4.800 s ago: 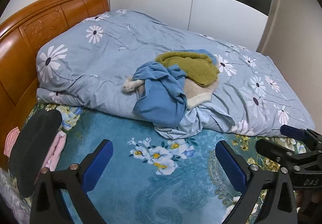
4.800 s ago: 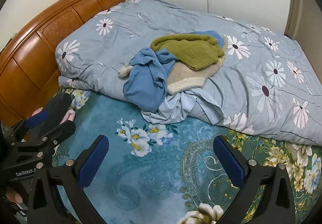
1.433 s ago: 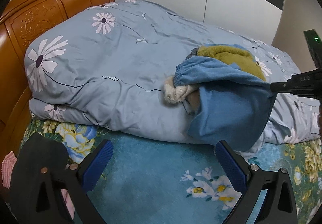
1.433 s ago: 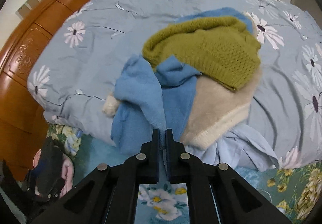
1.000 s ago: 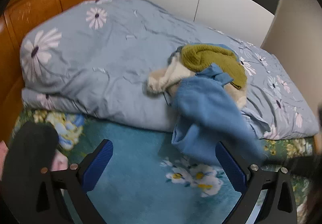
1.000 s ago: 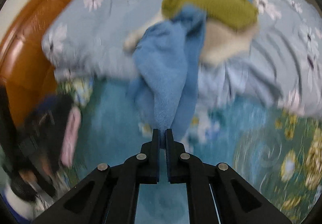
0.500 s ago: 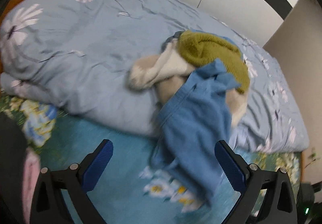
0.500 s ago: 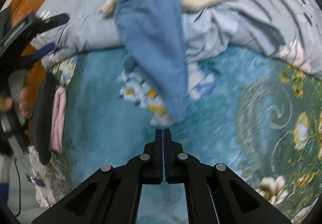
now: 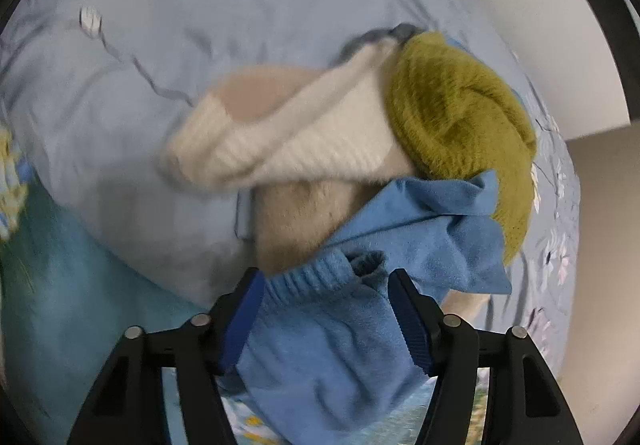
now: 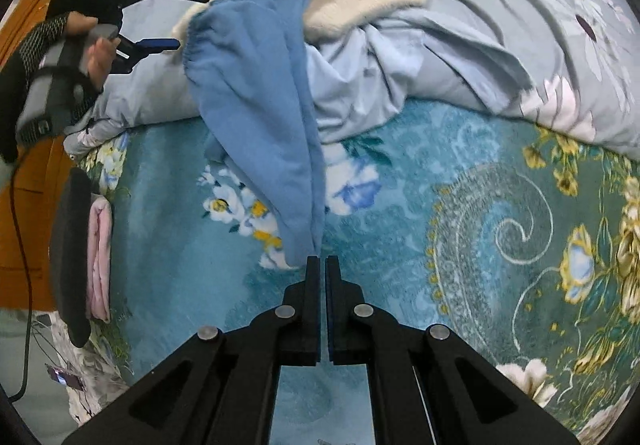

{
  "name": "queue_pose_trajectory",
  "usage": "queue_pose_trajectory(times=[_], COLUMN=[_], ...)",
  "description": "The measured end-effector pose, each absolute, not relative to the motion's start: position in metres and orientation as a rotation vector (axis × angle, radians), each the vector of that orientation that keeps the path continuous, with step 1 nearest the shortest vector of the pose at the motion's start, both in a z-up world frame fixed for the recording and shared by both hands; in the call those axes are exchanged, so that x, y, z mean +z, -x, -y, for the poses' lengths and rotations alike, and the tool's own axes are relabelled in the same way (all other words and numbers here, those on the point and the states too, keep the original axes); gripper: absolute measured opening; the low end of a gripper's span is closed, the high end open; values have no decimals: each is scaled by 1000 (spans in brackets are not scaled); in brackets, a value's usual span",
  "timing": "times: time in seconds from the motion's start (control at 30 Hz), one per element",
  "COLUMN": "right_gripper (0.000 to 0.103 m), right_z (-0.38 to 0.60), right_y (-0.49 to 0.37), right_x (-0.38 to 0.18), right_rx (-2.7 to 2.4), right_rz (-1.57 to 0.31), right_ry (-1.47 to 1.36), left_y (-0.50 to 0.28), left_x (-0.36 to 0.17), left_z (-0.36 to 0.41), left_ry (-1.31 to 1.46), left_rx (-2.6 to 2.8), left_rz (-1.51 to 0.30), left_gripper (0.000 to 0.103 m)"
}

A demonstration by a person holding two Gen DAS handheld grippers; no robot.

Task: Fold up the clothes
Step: 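Pull the blue sweatpants off the pile and lay them flat on the teal sheet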

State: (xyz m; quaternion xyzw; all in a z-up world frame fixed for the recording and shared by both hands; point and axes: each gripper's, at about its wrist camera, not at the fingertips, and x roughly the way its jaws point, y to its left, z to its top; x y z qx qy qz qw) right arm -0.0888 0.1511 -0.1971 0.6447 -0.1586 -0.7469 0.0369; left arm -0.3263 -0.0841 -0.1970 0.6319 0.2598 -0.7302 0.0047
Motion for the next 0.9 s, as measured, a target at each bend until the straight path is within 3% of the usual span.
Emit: queue_pose_trajectory(times=[0.07, 0.13, 0.4, 0.7, 0.73, 0.8, 0.83, 0.9], right_gripper=[1, 1, 1, 2, 6, 31, 50, 54], right_z=[-154, -157, -166, -150, -139, -111, -97, -66], right_y=[87, 85, 89, 157, 164, 180, 188, 202], right_x=[-198, -198, -188, -172, -170, -164, -162, -161], right_rx=[-2292, -2292, -2313, -2266, -2247, -2196, -2166, -2103], right_rz=[505, 518, 569, 619, 605, 543, 509, 417], right_ry=[-1987, -1990, -1939, -1754, -1721, -1652, -1625, -1586], left_y=[325, 317, 247, 123, 115, 108, 106, 104], left_x=[-206, -205, -166, -149, -151, -152, -152, -152], left_z=[82, 85, 125, 189, 194, 198, 198, 198], left_ry=[-2014, -1995, -1853, -1942, -1945, -1948, -1948, -1949], left_rx=[-2221, -2225, -2373, -2363, -2352, -2338, -2335, -2328], left_rz=[-846, -893, -1056, -803, -791, -790, -798, -815], left_gripper=[22, 12, 8, 7, 7, 7, 7, 7])
